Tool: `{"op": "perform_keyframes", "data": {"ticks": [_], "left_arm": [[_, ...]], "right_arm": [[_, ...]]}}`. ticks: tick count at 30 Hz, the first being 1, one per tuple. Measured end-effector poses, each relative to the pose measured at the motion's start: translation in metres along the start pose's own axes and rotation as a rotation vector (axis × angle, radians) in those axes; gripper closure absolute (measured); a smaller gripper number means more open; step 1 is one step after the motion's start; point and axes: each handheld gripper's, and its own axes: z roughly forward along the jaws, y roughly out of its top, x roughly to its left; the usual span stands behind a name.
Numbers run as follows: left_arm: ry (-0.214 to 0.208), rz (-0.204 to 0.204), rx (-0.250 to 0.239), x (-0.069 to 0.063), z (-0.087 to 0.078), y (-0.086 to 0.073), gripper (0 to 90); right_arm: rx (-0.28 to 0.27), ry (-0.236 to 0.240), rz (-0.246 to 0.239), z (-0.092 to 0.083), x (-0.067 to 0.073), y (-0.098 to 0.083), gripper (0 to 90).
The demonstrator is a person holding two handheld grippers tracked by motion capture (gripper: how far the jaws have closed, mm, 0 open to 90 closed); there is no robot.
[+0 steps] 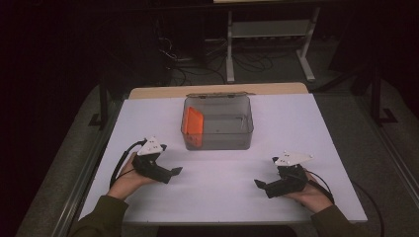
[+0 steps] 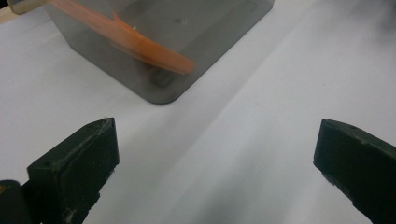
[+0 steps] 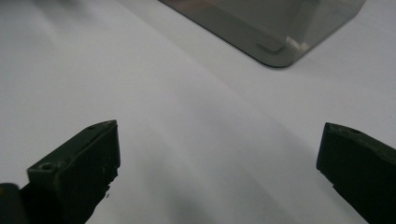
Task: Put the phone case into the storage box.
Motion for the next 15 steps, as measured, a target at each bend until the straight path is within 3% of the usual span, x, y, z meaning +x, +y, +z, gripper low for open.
{"op": "perform_keyframes", "data": {"ticks": [15], "left_arm": [[0.014,-0.001,-0.010,-0.014,0.000,-0.021,0.0]], "right_arm": [[0.000,-0.002,-0.001,0.000,0.000,0.000,0.0]]}}
